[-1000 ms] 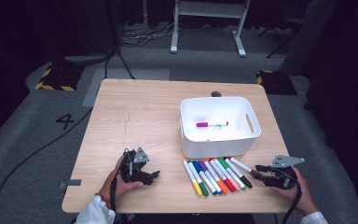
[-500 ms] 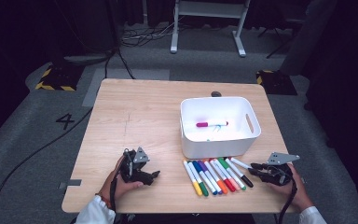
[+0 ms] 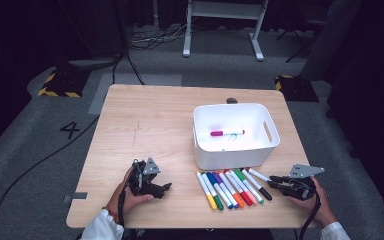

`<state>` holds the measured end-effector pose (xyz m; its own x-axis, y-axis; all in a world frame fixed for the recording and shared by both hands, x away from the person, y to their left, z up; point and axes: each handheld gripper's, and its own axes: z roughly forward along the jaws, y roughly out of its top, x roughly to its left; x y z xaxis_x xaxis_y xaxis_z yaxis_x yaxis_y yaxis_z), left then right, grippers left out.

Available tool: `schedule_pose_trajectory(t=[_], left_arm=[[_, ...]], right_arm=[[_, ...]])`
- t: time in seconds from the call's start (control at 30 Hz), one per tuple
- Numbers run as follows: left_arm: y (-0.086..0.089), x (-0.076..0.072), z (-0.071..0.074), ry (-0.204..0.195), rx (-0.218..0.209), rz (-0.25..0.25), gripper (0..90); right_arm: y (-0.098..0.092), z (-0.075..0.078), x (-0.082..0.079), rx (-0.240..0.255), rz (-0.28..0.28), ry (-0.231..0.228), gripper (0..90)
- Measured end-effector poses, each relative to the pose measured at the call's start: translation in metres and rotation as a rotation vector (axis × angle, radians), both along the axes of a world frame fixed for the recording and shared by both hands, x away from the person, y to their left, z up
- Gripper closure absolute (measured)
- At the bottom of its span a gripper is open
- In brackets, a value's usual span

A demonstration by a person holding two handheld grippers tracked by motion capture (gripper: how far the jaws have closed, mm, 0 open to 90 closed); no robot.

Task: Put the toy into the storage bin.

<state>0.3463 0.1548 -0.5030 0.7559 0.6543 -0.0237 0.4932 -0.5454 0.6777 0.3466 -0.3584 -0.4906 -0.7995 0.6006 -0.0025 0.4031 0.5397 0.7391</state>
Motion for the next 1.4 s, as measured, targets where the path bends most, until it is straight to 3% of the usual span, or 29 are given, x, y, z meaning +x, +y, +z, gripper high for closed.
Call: schedule_pose_trajectory(t=[0.4,0.73,0.93,1.1,1.4], left_arm=[[0.0,0.0,0.0,0.0,0.0,0.0,14.5],[0.0,0.0,0.0,0.0,0.0,0.0,14.6],[0.0,0.0,0.0,0.0,0.0,0.0,14.5],[0.0,0.0,0.0,0.0,0.0,0.0,14.5],[0.0,0.0,0.0,-0.003,0.0,0.0,14.5]], right_arm=[[-0.007,0.028,-0.019,0.077,0.038,-0.079,74.7],[-0.001,0.071,-0.025,0.11,0.102,-0.163,74.7],[0.005,0.104,-0.021,0.122,0.15,-0.22,74.7],[0.013,0.13,-0.013,0.099,0.178,-0.261,74.7],[0.041,0.155,0.015,0.06,0.238,-0.277,74.6]])
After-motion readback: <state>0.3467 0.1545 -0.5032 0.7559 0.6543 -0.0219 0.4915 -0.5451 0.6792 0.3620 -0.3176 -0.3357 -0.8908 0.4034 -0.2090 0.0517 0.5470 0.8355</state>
